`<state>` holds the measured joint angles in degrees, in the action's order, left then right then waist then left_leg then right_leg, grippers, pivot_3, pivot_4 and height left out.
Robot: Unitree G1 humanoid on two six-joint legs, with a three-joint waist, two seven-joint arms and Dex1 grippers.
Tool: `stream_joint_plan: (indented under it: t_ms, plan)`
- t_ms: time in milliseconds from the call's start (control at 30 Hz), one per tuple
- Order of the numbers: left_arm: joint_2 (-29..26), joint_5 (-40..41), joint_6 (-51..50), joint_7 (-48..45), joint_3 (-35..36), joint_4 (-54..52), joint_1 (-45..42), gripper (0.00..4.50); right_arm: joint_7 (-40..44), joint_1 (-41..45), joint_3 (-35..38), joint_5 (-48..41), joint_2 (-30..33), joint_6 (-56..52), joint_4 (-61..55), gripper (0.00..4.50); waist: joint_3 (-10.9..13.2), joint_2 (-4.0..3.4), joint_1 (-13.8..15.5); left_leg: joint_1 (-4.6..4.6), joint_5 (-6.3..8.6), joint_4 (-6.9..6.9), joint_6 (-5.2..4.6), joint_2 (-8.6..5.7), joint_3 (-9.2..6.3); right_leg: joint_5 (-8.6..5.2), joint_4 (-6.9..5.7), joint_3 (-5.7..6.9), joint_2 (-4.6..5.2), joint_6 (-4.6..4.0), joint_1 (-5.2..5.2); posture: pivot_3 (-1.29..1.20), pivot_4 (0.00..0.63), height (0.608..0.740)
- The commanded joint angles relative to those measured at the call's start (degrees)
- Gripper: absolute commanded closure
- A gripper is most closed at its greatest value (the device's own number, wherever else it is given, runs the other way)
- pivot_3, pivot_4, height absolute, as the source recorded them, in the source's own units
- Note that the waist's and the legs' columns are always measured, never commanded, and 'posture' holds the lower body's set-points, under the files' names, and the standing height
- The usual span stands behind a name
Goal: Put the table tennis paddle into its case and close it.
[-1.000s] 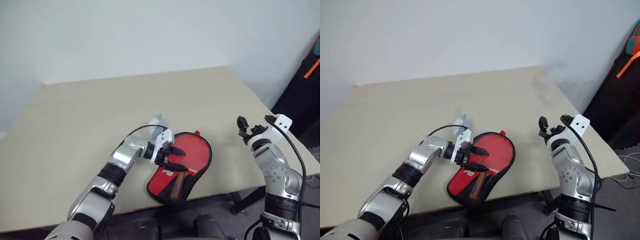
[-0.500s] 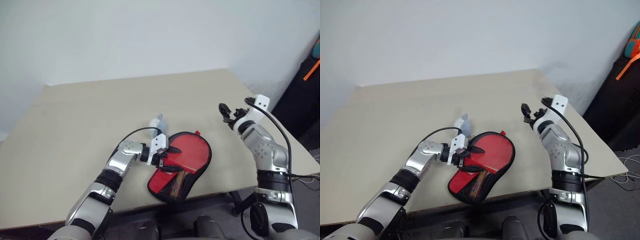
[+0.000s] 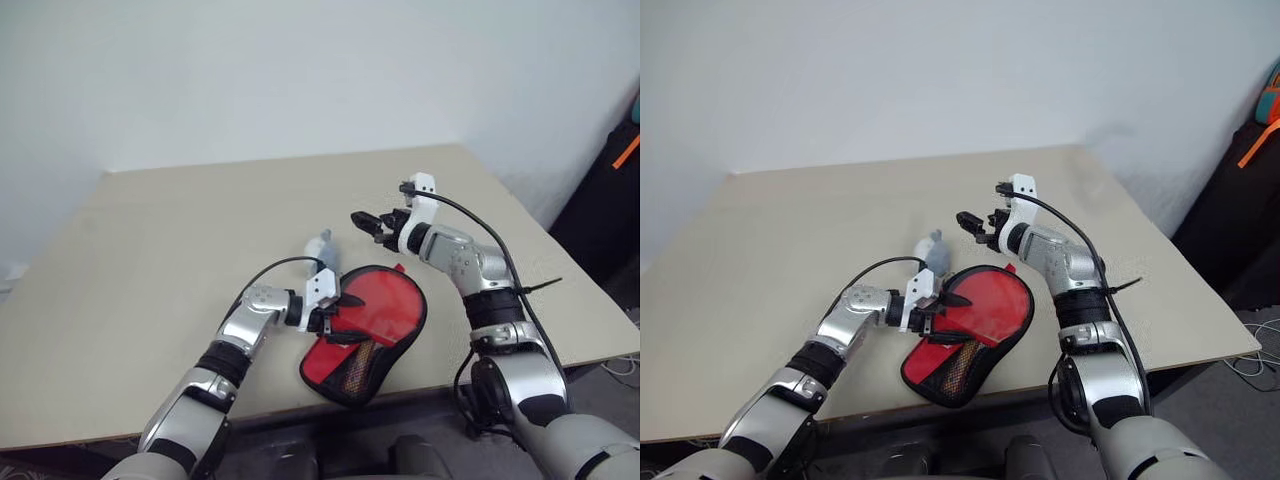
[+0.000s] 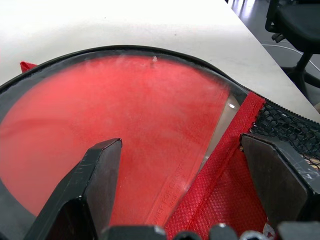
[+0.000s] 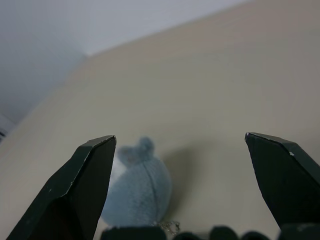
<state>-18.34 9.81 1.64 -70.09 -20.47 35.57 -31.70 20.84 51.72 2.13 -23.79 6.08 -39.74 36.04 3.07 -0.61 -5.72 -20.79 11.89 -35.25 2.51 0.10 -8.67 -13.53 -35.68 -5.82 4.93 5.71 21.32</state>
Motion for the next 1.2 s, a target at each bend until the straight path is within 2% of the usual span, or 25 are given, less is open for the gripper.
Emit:
stream_joint_plan:
  t_ms: [33,300,567,933,1033,1200]
  plan:
    - [-0.3,-6.6,-2.2,2.2,-3.5,4.3,2.4,0.49,1.2,4.0,-0.3,2.4,-1.4,2.0,6.3,0.0,0.0,0.01,0.0,0.0,0.0,0.0,0.0,0.0,0.0,0.0,0.0,0.0,0.0,0.0,-0.01,0.0,0.0,0.74]
    - [-0.1,-6.8,-1.7,2.8,-3.1,5.5,2.3,0.49,5.8,9.9,-0.5,6.0,-6.4,7.2,18.5,0.0,0.0,0.01,-0.1,-0.03,-0.1,0.0,-0.16,-0.03,-0.03,0.01,-0.04,-0.01,-0.01,0.01,0.01,0.0,0.0,0.74]
    - [-0.3,-6.9,-1.7,3.5,-2.7,4.6,3.6,0.49,8.1,12.1,-1.1,8.6,-9.8,10.0,23.2,0.0,0.0,0.03,-0.1,-0.03,-0.01,0.02,-0.02,-0.03,-0.07,0.01,-0.04,0.0,-0.01,0.01,0.02,0.0,0.0,0.74]
    - [-1.1,-6.9,-1.9,5.0,-2.0,2.7,5.4,0.49,6.3,12.3,-3.2,15.8,-11.8,15.9,28.7,0.0,0.0,0.03,-0.1,-0.02,0.01,0.04,0.02,-0.03,-0.09,0.0,-0.06,0.01,-0.02,0.01,0.05,0.0,0.0,0.74]
    - [-1.2,-6.8,-2.0,5.3,-1.9,2.1,5.8,0.45,4.3,12.4,-2.0,16.1,-12.0,18.1,29.2,0.58,0.0,0.03,-0.1,-0.02,0.01,0.06,0.02,-0.03,-0.09,0.0,-0.06,0.01,-0.02,0.01,0.06,0.0,0.0,0.74]
    - [-1.5,-6.8,-2.3,5.5,-1.9,1.3,6.4,0.45,3.1,12.8,-0.2,15.4,-12.1,19.3,29.6,2.34,0.0,0.03,-0.1,-0.02,0.01,0.07,0.02,-0.03,-0.1,0.0,-0.05,0.01,-0.02,0.0,0.06,0.0,0.0,0.74]
